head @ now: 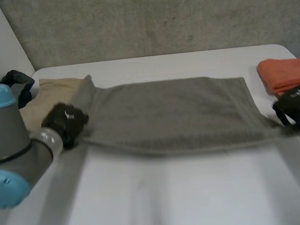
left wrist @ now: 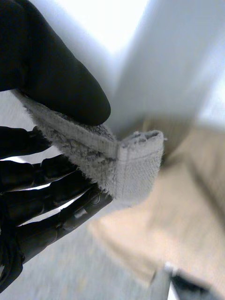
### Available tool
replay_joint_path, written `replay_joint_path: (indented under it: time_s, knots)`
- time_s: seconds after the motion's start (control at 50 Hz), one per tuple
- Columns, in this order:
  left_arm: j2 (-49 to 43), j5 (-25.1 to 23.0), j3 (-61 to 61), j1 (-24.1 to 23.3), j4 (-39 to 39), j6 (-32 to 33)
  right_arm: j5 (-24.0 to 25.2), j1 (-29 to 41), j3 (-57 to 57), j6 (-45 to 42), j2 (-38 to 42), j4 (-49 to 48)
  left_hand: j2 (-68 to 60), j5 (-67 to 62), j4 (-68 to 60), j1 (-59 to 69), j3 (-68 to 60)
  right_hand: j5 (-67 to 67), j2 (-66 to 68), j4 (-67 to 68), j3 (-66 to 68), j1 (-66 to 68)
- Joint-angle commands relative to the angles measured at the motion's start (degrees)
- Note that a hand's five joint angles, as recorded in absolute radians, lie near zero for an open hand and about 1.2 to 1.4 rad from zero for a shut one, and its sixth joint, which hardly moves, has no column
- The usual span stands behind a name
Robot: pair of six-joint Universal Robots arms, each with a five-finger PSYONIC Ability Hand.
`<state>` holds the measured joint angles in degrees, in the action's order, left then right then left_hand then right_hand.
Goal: Fold the laundry.
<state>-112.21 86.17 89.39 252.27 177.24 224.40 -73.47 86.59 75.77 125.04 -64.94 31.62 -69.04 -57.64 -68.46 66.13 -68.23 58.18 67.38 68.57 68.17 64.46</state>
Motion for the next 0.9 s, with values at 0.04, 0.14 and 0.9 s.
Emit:
replay_joint_path:
  time_s: [0.04,0.14,0.9]
  knots:
    - [4.38,0.05,9.22,-3.1,-17.09,-0.1,-3.34,-4.76,7.81,-19.73,-6.51,13.99,-10.96,-12.36,-11.54,13.87,-11.77,11.82,12.62,11.43,11.83,15.54]
    - [1.3,0.23,5.54,-2.31,-17.55,-0.28,-4.31,-3.89,7.47,-19.4,-3.97,11.01,-10.96,-12.36,-11.54,13.87,-11.77,11.82,12.62,11.43,11.83,15.54]
    - [-43.19,11.65,-71.56,-8.46,-14.13,2.01,-16.89,11.76,-45.36,1.78,36.13,-22.92,59.04,57.64,58.46,-56.13,58.23,-58.18,-57.38,-58.57,-58.17,-54.46]
